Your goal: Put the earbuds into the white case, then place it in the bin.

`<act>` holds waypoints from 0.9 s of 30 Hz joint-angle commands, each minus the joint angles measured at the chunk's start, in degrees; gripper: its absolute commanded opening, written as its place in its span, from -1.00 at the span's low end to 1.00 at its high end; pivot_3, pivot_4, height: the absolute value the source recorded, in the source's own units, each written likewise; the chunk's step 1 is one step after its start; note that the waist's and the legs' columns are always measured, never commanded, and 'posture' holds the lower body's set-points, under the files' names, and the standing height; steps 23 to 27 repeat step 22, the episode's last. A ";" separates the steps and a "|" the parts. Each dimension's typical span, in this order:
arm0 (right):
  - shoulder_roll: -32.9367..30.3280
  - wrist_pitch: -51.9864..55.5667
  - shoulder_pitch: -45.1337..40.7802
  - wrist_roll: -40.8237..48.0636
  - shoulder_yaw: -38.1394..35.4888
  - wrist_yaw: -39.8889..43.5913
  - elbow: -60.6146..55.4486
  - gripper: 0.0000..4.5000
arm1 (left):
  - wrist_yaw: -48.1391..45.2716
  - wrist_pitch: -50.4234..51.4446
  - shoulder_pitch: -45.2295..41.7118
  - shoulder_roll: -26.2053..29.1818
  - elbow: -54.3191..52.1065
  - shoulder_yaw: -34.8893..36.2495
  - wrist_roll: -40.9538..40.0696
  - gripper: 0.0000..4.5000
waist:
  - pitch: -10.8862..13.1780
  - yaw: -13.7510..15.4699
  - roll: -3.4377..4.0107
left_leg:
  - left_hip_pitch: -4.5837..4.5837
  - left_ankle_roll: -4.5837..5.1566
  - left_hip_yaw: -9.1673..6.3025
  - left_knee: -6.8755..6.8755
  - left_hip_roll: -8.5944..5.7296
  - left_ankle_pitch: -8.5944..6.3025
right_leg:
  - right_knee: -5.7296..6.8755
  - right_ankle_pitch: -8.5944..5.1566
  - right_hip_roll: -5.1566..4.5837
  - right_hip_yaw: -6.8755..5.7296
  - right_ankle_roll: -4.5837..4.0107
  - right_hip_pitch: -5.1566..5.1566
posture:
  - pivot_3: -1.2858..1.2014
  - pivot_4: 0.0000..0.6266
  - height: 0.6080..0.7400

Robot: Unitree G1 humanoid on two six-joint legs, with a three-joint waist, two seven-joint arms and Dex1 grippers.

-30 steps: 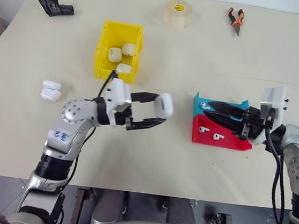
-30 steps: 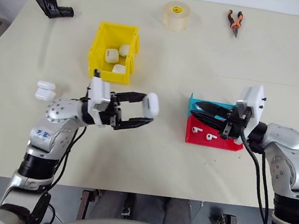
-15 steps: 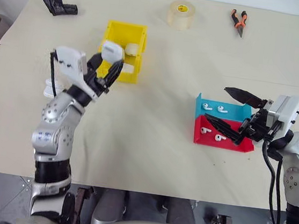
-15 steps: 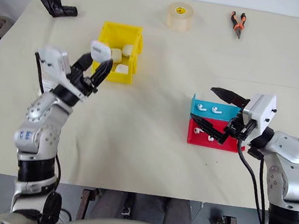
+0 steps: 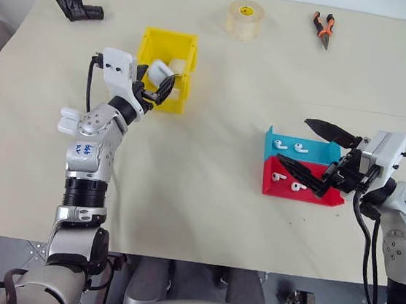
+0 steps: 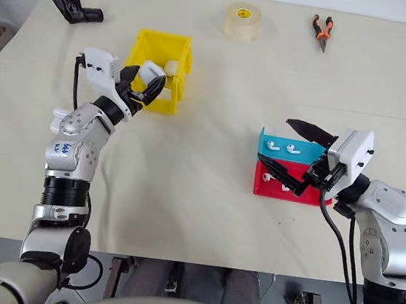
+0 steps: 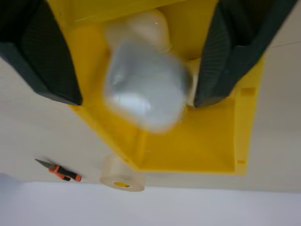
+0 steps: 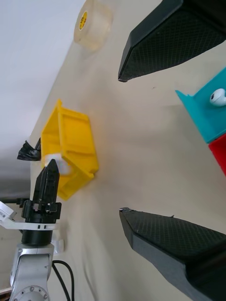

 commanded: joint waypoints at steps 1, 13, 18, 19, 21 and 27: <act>-0.11 -0.64 0.40 0.77 -0.77 0.16 -1.51 1.00 | -3.41 -1.97 1.67 1.70 -6.61 -0.04 -1.51 0.99 | 0.00 -0.12 0.00 | 0.00 0.00 0.00 0.00 0.00 0.00 | 0.00 0.00 0.00 0.00 0.00 0.00 | 0.03 -0.52 1.00; -5.75 -0.95 0.70 0.36 -0.10 10.46 4.18 1.00 | -24.30 -5.10 20.97 17.60 -21.95 1.71 -6.71 0.99 | 0.00 0.00 0.01 | 0.03 -0.01 0.01 -0.02 0.02 0.00 | 0.00 0.00 0.00 0.03 0.00 -0.01 | 0.03 -0.52 1.00; -8.00 -3.84 0.17 -1.04 0.05 15.84 8.49 1.00 | -31.12 -11.13 25.86 21.07 -22.86 1.90 -6.90 0.99 | 0.00 -0.01 0.01 | 0.02 -0.01 0.01 0.01 0.02 0.00 | -0.01 0.00 0.00 0.04 0.00 0.00 | 0.03 -0.52 1.00; -7.96 -4.63 -0.25 -1.37 0.16 16.44 9.32 1.00 | -32.19 -12.11 26.38 21.26 -22.85 1.54 -6.93 0.99 | 0.00 -0.07 0.01 | 0.04 -0.01 0.01 0.00 0.02 0.00 | 0.00 0.00 0.00 0.04 0.00 0.00 | 0.03 -0.52 1.00; -7.33 -4.93 -1.07 -1.46 0.18 16.39 10.61 1.00 | -32.87 -13.31 27.05 21.05 -23.28 1.10 -6.77 0.99 | 0.00 -0.21 0.01 | 0.04 -0.01 0.03 0.00 0.02 0.00 | 0.00 0.00 0.00 0.04 0.00 0.00 | 0.03 -0.52 1.00; -7.11 -5.35 -1.26 -1.71 0.20 16.37 11.18 1.00 | -32.96 -13.29 27.15 20.78 -23.44 0.89 -6.98 0.99 | 0.00 -0.21 0.01 | 0.05 -0.01 0.05 -0.01 0.03 0.00 | 0.00 0.00 0.00 0.06 0.00 0.00 | 0.03 -0.52 1.00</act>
